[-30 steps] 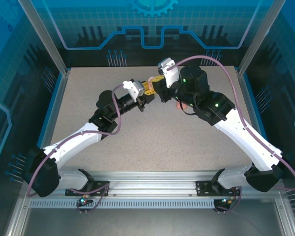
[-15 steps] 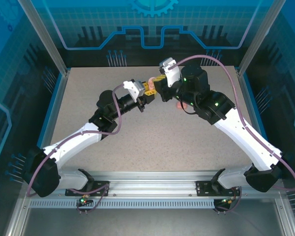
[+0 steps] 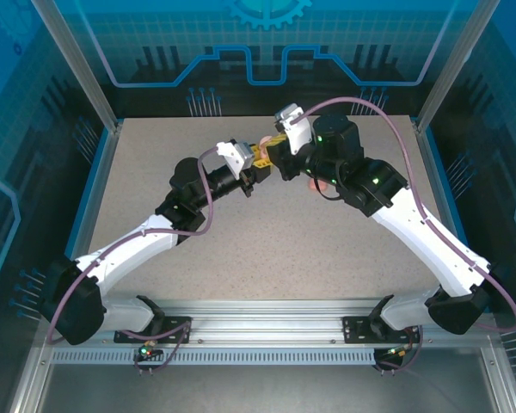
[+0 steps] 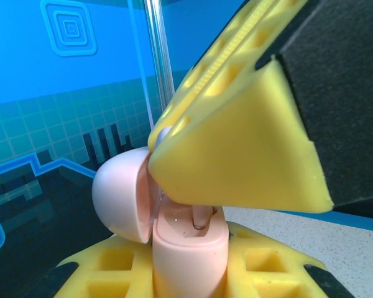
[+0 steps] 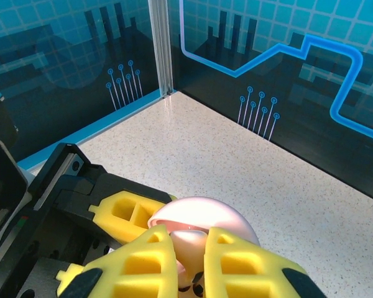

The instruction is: Insert the wireless bluetooth earbuds into the charging case

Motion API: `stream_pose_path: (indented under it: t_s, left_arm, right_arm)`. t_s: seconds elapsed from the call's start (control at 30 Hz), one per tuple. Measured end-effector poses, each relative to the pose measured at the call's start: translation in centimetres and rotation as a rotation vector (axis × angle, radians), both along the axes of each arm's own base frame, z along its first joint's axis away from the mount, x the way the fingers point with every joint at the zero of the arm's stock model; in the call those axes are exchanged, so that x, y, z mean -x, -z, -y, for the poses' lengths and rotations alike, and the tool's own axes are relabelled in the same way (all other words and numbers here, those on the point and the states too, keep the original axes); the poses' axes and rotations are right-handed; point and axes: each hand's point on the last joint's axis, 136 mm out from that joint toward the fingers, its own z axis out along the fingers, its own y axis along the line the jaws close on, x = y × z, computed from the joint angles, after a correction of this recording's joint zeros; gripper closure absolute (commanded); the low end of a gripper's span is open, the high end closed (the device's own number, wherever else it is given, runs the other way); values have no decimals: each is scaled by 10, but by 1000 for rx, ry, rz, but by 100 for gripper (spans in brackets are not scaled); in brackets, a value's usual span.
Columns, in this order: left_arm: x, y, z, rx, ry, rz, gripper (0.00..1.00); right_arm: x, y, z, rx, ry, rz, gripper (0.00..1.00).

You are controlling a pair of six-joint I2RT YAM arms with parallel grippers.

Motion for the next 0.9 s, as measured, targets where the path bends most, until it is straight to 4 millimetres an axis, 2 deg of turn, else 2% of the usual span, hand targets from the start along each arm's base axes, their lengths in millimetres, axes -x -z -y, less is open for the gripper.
stream_pose_path:
  t_s: [0.3,0.43,0.53,0.67,0.8,0.9]
  left_arm:
    - [-2,6,1,-10,0,-20,100]
    - [-2,7,1,-12,0,-24,100]
    - [-2,7,1,-10,0,-22,100]
    - [-2,5,1,-5,0,-15,100]
    - [-2,5,1,-3,1,-18,100]
    - [-2,4,1,-3,1,-18,100]
  right_arm:
    - [-1,9,-2,59,-21,13,81]
    - [-1,9,-3,69,-24,9,73]
    - [0,8,-4,67,-25,-1,63]
    - [1,-2,-4,47,-18,-7,51]
    - [3,-23,-3,2,-9,8,44]
    - [4,-40,0,-42,-1,18,42]
